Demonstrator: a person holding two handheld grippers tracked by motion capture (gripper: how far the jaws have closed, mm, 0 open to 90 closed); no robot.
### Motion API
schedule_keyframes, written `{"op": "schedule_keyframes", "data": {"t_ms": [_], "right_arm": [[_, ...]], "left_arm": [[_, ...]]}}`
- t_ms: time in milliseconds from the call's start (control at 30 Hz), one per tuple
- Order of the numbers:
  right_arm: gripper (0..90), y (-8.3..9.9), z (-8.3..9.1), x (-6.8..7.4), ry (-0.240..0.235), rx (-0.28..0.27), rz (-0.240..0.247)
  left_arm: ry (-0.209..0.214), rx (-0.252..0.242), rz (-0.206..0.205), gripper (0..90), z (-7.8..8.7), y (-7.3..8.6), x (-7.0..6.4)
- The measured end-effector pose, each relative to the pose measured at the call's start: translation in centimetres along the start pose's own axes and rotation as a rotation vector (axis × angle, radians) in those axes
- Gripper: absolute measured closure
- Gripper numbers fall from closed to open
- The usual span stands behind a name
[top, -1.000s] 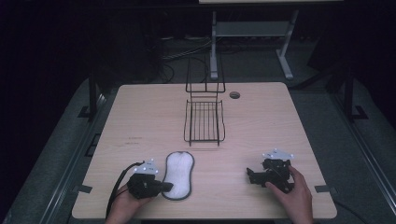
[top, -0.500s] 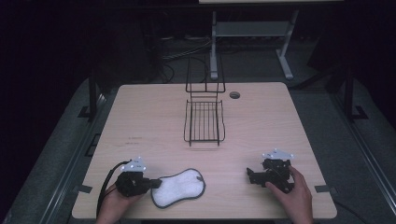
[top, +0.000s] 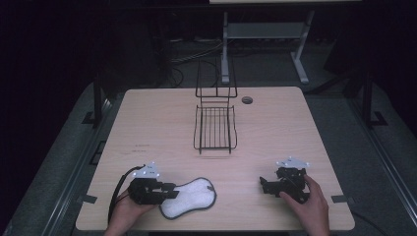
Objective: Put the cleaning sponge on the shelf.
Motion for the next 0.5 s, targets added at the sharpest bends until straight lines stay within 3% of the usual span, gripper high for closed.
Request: {"op": "schedule_keyframes", "data": {"t_ms": [167,300,500], "right_arm": [[0.0,0.0,0.0,0.0,0.0,0.0,0.0],[0.0,0.0,0.0,0.0,0.0,-0.002,0.0],[0.0,0.0,0.0,0.0,0.0,-0.002,0.0]], "left_arm": [[0.044,0.012,-0.032,31.6,-1.1,-0.8,-0.4],[0.04,0.04,-0.07,15.4,-2.6,-0.9,-0.9],[0.021,0.06,-0.113,13.2,-3.7,-0.8,-1.4]]}}
Point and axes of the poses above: each handheld gripper's, and its own axes: z roughly backward along the jaws, y roughly out of its underside, x roughly to its left, the point moved 4 cm from there along -z, roughly forward along the jaws, and after that the axes turned 8 degrees about -y, right-handed, at the moved point
